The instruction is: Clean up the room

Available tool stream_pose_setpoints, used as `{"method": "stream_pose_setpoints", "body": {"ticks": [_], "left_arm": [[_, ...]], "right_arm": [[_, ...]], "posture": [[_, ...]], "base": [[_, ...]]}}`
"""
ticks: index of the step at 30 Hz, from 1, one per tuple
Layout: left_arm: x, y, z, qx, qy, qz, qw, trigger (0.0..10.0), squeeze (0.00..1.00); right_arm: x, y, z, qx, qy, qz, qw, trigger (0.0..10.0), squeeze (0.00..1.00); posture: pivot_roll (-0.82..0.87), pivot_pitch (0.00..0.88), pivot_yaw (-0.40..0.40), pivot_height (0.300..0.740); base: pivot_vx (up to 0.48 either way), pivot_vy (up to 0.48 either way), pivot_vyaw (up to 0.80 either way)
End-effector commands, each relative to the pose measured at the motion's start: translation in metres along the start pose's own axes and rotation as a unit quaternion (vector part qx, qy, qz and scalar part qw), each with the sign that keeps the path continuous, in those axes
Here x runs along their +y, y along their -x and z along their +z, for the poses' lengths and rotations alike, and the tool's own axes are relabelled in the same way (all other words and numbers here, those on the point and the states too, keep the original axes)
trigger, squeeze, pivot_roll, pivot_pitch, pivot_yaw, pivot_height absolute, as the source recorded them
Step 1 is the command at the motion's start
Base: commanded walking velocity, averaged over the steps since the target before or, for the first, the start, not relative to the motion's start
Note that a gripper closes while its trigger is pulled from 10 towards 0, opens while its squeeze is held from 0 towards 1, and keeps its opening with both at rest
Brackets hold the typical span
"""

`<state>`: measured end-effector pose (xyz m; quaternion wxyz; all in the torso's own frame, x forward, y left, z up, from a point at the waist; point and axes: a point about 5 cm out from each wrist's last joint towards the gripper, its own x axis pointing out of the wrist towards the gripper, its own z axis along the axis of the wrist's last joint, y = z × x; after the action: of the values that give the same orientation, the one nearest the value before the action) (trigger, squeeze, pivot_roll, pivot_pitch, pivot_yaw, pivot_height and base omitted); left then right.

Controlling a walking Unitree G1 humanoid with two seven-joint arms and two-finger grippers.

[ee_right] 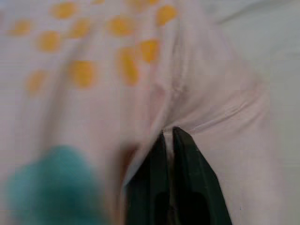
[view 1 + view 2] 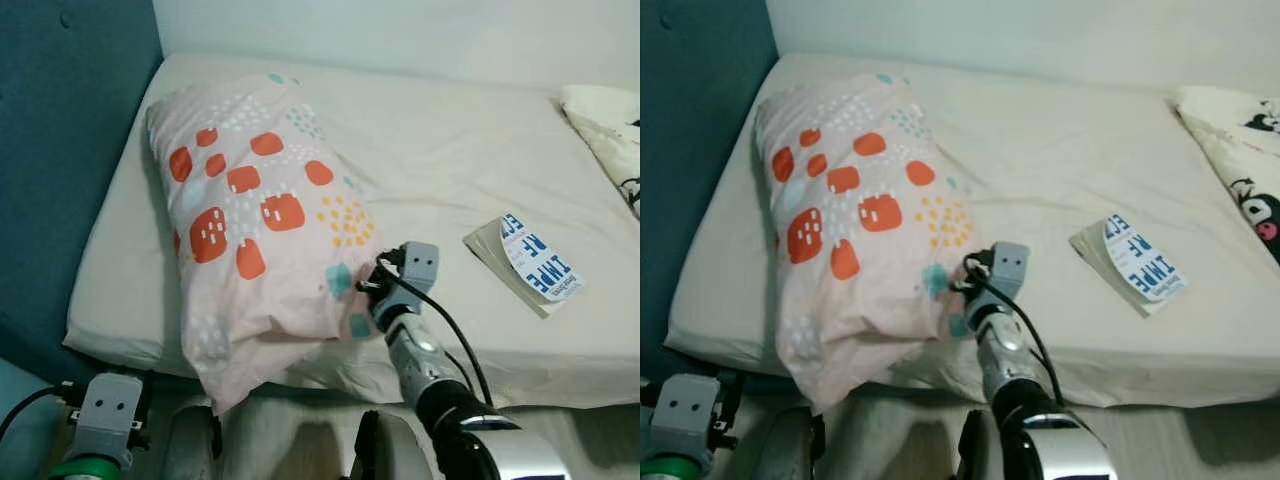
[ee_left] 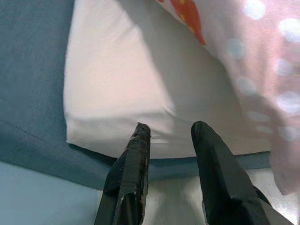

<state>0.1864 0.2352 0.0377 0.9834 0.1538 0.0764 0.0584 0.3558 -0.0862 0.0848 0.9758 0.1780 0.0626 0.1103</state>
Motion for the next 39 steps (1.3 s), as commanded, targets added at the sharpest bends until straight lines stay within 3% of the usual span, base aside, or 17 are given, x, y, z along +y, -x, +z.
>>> {"method": "stream_pose_setpoints", "body": {"ticks": [1,3,7,9,13,17,19,21,22,24,26,28,29,30,33,36,39], "left_arm": [[-0.001,0.006,-0.006,0.012,-0.004,-0.005,1.000,10.0,0.00],[-0.002,0.006,-0.008,0.015,-0.004,-0.006,1.000,10.0,0.00],[-0.002,0.007,-0.009,0.017,-0.003,-0.006,1.000,10.0,0.00],[-0.003,0.006,-0.009,0.018,-0.003,-0.005,1.000,10.0,0.00],[-0.005,0.004,-0.009,0.017,0.000,-0.006,1.000,10.0,0.00],[-0.006,0.004,-0.009,0.017,0.000,-0.007,1.000,10.0,0.00],[-0.006,0.003,-0.009,0.017,0.001,-0.007,1.000,10.0,0.00],[-0.007,0.002,-0.008,0.016,0.001,-0.006,1.000,10.0,0.00],[-0.007,0.002,-0.008,0.016,0.001,-0.006,1.000,10.0,0.00],[-0.006,0.002,-0.008,0.016,0.001,-0.005,1.000,10.0,0.00],[-0.006,0.001,-0.008,0.015,0.001,-0.005,1.000,10.0,0.00],[-0.006,0.000,-0.006,0.014,0.002,-0.003,1.000,10.0,0.00],[-0.007,-0.001,-0.006,0.013,0.002,-0.002,1.000,10.0,0.00],[-0.007,-0.002,-0.005,0.011,0.003,-0.001,1.000,10.0,0.00],[-0.006,-0.003,-0.003,0.007,0.003,-0.002,1.000,10.0,0.00],[-0.002,-0.005,0.001,0.002,-0.005,-0.016,1.000,10.0,0.00],[0.000,-0.006,0.001,0.000,-0.009,-0.021,1.000,10.0,0.00]], "right_arm": [[0.020,-0.002,-0.005,0.006,-0.016,0.047,0.999,0.0,0.00],[0.049,-0.001,-0.016,0.024,-0.030,0.113,0.993,0.0,0.00],[0.086,0.009,-0.037,0.064,-0.035,0.207,0.975,0.0,0.00],[0.095,0.012,-0.043,0.076,-0.037,0.230,0.969,0.0,0.00],[0.135,0.033,-0.072,0.143,-0.022,0.338,0.930,0.0,0.00],[0.145,0.035,-0.070,0.139,-0.040,0.349,0.926,0.0,0.00],[0.153,0.034,-0.067,0.134,-0.064,0.353,0.924,0.0,0.00],[0.166,0.021,-0.043,0.103,-0.168,0.329,0.924,0.0,0.00],[0.166,0.021,-0.043,0.103,-0.168,0.329,0.924,0.0,0.00],[0.164,0.007,-0.019,0.077,-0.257,0.293,0.917,0.0,0.00],[0.158,0.002,-0.013,0.069,-0.264,0.281,0.920,0.4,0.00],[0.141,-0.002,-0.011,0.061,-0.234,0.269,0.932,2.8,0.00],[0.137,-0.002,-0.010,0.059,-0.223,0.266,0.936,2.8,0.00],[0.123,-0.005,-0.008,0.054,-0.214,0.256,0.941,10.0,0.00],[0.098,-0.008,0.000,0.048,-0.197,0.253,0.946,10.0,0.00],[0.073,-0.002,0.004,0.047,-0.084,0.289,0.953,10.0,0.00],[0.061,0.000,0.004,0.052,-0.044,0.288,0.955,10.0,0.00]], "posture": [[0.21,0.118,-0.035,0.595],[0.20,0.117,-0.036,0.595],[0.20,0.116,-0.037,0.595],[0.20,0.114,-0.039,0.595],[0.19,0.106,-0.038,0.595],[0.19,0.106,-0.038,0.595],[0.19,0.106,-0.038,0.595],[0.19,0.106,-0.038,0.595],[0.19,0.106,-0.038,0.595],[0.19,0.105,-0.038,0.595],[0.19,0.106,-0.041,0.595],[0.19,0.109,-0.049,0.595],[0.19,0.109,-0.049,0.595],[0.20,0.112,-0.050,0.595],[0.20,0.113,-0.039,0.595],[0.21,0.109,-0.007,0.595],[0.22,0.107,0.005,0.595]], "base": [[0.000,0.000,0.00],[0.000,0.000,0.00],[0.000,0.000,0.00],[0.000,0.000,0.00],[0.000,0.000,0.00],[0.000,0.000,0.00],[0.000,0.000,0.00],[0.000,0.000,0.00],[0.000,0.000,0.00],[0.000,0.000,0.00],[0.000,0.000,0.00],[0.000,0.000,0.00],[0.000,0.000,0.00],[0.000,0.000,0.00],[0.000,0.000,0.00],[0.000,0.000,0.00],[0.000,0.000,0.00]]}}
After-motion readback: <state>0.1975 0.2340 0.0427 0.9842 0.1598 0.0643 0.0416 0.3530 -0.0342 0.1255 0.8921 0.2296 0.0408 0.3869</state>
